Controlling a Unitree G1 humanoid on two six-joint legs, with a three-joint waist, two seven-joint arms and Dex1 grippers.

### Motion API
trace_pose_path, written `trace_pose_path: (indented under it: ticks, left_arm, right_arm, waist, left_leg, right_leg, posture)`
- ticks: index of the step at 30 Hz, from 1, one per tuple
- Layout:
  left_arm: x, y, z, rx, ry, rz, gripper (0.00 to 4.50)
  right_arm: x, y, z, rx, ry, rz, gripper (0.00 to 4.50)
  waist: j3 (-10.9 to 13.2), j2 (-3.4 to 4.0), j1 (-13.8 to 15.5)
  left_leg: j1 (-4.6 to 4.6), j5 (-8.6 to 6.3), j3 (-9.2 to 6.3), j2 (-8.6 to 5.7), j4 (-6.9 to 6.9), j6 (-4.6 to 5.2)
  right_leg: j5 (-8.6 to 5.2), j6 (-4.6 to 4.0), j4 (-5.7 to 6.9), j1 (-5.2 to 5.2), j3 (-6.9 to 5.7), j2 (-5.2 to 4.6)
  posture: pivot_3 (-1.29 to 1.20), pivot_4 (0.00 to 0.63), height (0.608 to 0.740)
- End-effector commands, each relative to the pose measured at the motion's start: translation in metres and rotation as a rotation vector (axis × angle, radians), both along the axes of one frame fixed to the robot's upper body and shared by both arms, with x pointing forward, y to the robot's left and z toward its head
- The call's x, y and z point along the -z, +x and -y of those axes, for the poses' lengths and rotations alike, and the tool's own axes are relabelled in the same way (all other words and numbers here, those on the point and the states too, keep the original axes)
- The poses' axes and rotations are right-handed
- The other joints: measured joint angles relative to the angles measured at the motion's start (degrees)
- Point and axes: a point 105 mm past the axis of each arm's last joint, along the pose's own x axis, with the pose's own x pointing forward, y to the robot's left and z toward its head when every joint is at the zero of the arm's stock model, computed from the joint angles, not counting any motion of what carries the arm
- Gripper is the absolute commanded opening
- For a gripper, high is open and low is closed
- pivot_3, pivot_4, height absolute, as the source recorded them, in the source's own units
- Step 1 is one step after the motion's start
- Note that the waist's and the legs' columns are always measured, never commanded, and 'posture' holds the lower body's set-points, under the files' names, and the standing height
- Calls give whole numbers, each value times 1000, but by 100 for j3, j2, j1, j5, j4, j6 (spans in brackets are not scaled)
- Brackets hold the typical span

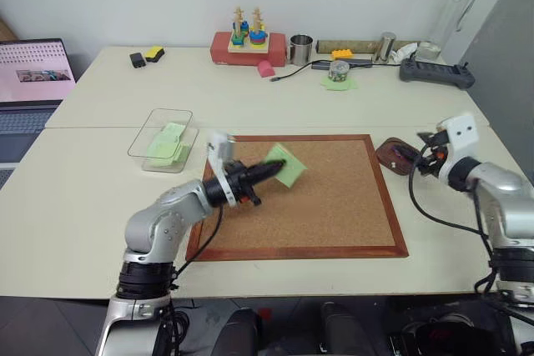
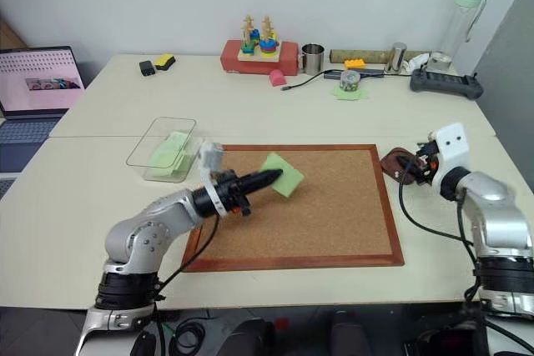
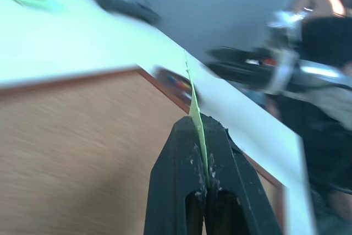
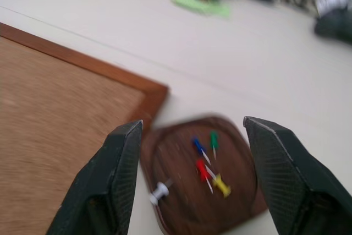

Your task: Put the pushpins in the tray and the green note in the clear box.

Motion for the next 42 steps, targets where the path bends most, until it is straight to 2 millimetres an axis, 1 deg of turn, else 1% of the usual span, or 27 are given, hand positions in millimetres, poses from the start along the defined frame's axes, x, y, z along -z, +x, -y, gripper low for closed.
trace_pose_path:
  ticks: [1, 2, 3, 4, 6, 7, 8, 9, 10, 11, 13, 15, 19, 21, 22, 24, 27, 28, 30, 31, 32, 33, 36, 37, 39, 41, 42]
  left_arm:
    - [-39, 24, -53, -292, 14, 163, 0]
    - [-48, 30, -68, -378, 56, 208, 0]
    - [-54, 33, -77, -434, 85, 239, 0]
    - [-57, 34, -82, -463, 104, 257, 0]
    - [-64, 42, -109, -616, 194, 316, 0]
    - [-66, 44, -119, -669, 222, 332, 0]
    - [-71, 47, -145, -796, 289, 358, 0]
    - [-75, 48, -162, -876, 330, 373, 0]
    - [-77, 47, -172, -913, 385, 389, 0]
    - [-77, 47, -177, -930, 422, 401, 0]
    - [-70, 49, -185, -941, 491, 379, 0]
    - [-62, 51, -191, -952, 542, 356, 0]
    - [-48, 55, -190, -905, 595, 327, 0]
    - [-44, 57, -190, -886, 587, 302, 389]
    - [-43, 57, -191, -886, 594, 296, 476]
    - [-41, 58, -194, -883, 585, 274, 917]
    - [-40, 58, -191, -854, 575, 267, 1416]
    - [-40, 58, -189, -841, 571, 270, 1681]
    - [-42, 58, -185, -824, 561, 275, 1951]
    - [-45, 57, -184, -815, 558, 283, 2221]
    - [-48, 56, -183, -805, 556, 291, 2322]
    - [-51, 54, -182, -793, 556, 298, 2515]
    - [-60, 40, -175, -682, 602, 330, 3046]
    - [-60, 34, -173, -637, 612, 325, 3046]
    - [-57, 17, -172, -526, 693, 319, 3046]
    - [-51, 1, -179, -457, 779, 278, 3046]
    - [-46, -8, -186, -427, 852, 258, 3046]
  right_arm:
    - [-26, -32, -55, -361, -49, 58, 3008]
    - [-31, -40, -70, -448, -56, 62, 3008]
    - [-34, -46, -79, -501, -61, 63, 3008]
    - [-36, -48, -84, -527, -63, 63, 3008]
    - [-43, -52, -95, -585, -28, 59, 3008]
    - [-46, -52, -98, -602, -15, 54, 3008]
    - [-46, -53, -102, -625, -9, 49, 3008]
    - [-46, -53, -103, -637, -8, 44, 3008]
    - [-46, -54, -105, -652, -9, 38, 3008]
    - [-45, -55, -106, -662, -9, 33, 3008]
    - [-46, -59, -110, -693, -8, 22, 3008]
    - [-47, -63, -114, -717, -9, 18, 3008]
    - [-49, -66, -119, -741, -18, 20, 3008]
    - [-48, -66, -120, -745, -22, 19, 3041]
    - [-48, -67, -120, -746, -23, 19, 3041]
    - [-48, -67, -120, -744, -24, 18, 3041]
    - [-46, -68, -119, -740, -27, 15, 3041]
    - [-46, -68, -119, -739, -28, 14, 3041]
    - [-46, -68, -118, -737, -30, 13, 3041]
    - [-45, -68, -118, -734, -32, 13, 3041]
    - [-45, -68, -117, -730, -35, 14, 3041]
    - [-45, -68, -116, -724, -39, 15, 3041]
    - [-45, -65, -105, -677, -59, 12, 3041]
    - [-45, -64, -101, -659, -61, 10, 3041]
    - [-42, -63, -87, -616, -66, -11, 3041]
    - [-37, -63, -72, -571, -81, -38, 3041]
    - [-34, -63, -61, -539, -95, -57, 3041]
  waist:
    - [0, -1, -16]
    - [1, -1, -17]
    - [1, -2, -17]
    - [1, -2, -12]
    - [1, -2, -3]
    - [2, -2, 10]
    - [2, -3, 16]
    - [2, -4, 22]
    - [7, -13, 26]
    - [10, -19, 26]
    - [10, -19, 23]
    - [10, -19, 30]
    - [10, -19, 81]
    - [10, -19, 86]
    - [10, -19, 86]
    - [10, -19, 86]
    - [10, -19, 87]
    - [10, -19, 87]
    - [10, -19, 87]
    - [10, -19, 87]
    - [10, -19, 87]
    - [9, -20, 86]
    - [9, -20, 81]
    - [9, -20, 74]
    - [9, -20, 55]
    - [10, -19, 23]
    - [10, -18, 18]
  left_leg:
    - [2, 0, -3, 1, -1, 0]
    - [3, 0, -2, 0, -1, 0]
    - [3, 0, -5, 2, -1, 0]
    - [3, 0, -5, 2, -1, 0]
    - [1, 0, -10, 2, 0, -1]
    - [0, 0, -11, 2, 1, -1]
    - [-1, 0, -12, -2, 3, -1]
    - [-1, 0, -12, -2, 3, -1]
    - [-2, 0, -12, -3, 3, -1]
    - [-3, 0, -15, -3, 3, -1]
    - [-6, 0, -16, -1, -2, -1]
    - [-9, -1, -17, -2, -4, -3]
    - [-15, -2, -22, -2, -2, -4]
    - [-17, -2, -21, -2, -2, -4]
    - [-17, -2, -21, -2, -2, -4]
    - [-23, -2, -20, 0, -2, -4]
    - [-27, -2, -20, 0, -2, -5]
    - [-27, -2, -19, 0, -2, -5]
    - [-30, -2, -19, 0, -2, -5]
    - [-34, -2, -19, 0, -1, -5]
    - [-40, -2, -20, 0, 1, -5]
    - [-52, -2, -20, 0, 4, -5]
    - [-94, 0, -20, 0, 10, -6]
    - [-98, 0, -19, 1, 10, -6]
    - [-98, -1, -17, 2, 6, -6]
    - [-98, -2, -14, 4, 1, -6]
    - [-97, -2, -13, 4, -1, -6]
  right_leg:
    - [-5, 9, -1, 0, -1, 3]
    - [-8, 13, 0, 0, -2, 5]
    - [-9, 15, 0, 1, -2, 6]
    - [-9, 15, 0, 1, -2, 5]
    - [-5, 11, -2, 1, -1, 1]
    - [2, 4, -2, 1, 1, -3]
    - [6, 5, -4, 0, 4, -8]
    - [7, 6, -7, 1, 5, -8]
    - [8, 7, -9, 1, 6, -10]
    - [8, 7, -10, 1, 3, -10]
    - [8, 7, -10, -4, 0, -9]
    - [8, 7, -8, -9, 1, -10]
    - [9, 7, -8, -13, -2, -13]
    - [9, 6, -7, -15, -4, -12]
    - [9, 6, -5, -16, -4, -13]
    - [9, 6, -3, -26, -2, -12]
    - [9, 6, 0, -30, -2, -12]
    - [9, 6, 0, -31, -1, -12]
    - [9, 6, -1, -32, -1, -12]
    - [9, 6, 0, -35, -1, -12]
    - [10, 6, 2, -41, -1, -12]
    - [10, 6, 5, -53, -1, -12]
    - [20, 2, 17, -100, 0, -11]
    - [21, 2, 16, -102, -1, -11]
    - [21, 2, 11, -105, 3, -11]
    - [20, 1, 5, -106, 8, -12]
    - [19, 1, 3, -106, 9, -12]
  posture:
    - [0, 150, 740]
    - [0, 150, 740]
    - [0, 150, 740]
    - [0, 150, 740]
    - [0, 150, 740]
    - [0, 150, 740]
    - [0, 150, 740]
    - [0, 150, 740]
    - [0, 150, 740]
    - [0, 150, 740]
    - [0, 150, 740]
    - [0, 150, 740]
    - [0, 150, 740]
    - [0, 150, 740]
    - [0, 150, 740]
    - [0, 150, 740]
    - [0, 150, 740]
    - [0, 150, 740]
    - [0, 150, 740]
    - [0, 150, 740]
    - [0, 150, 740]
    - [0, 150, 740]
    - [0, 150, 740]
    - [0, 150, 740]
    - [0, 150, 740]
    - [0, 150, 740]
    - [0, 150, 740]
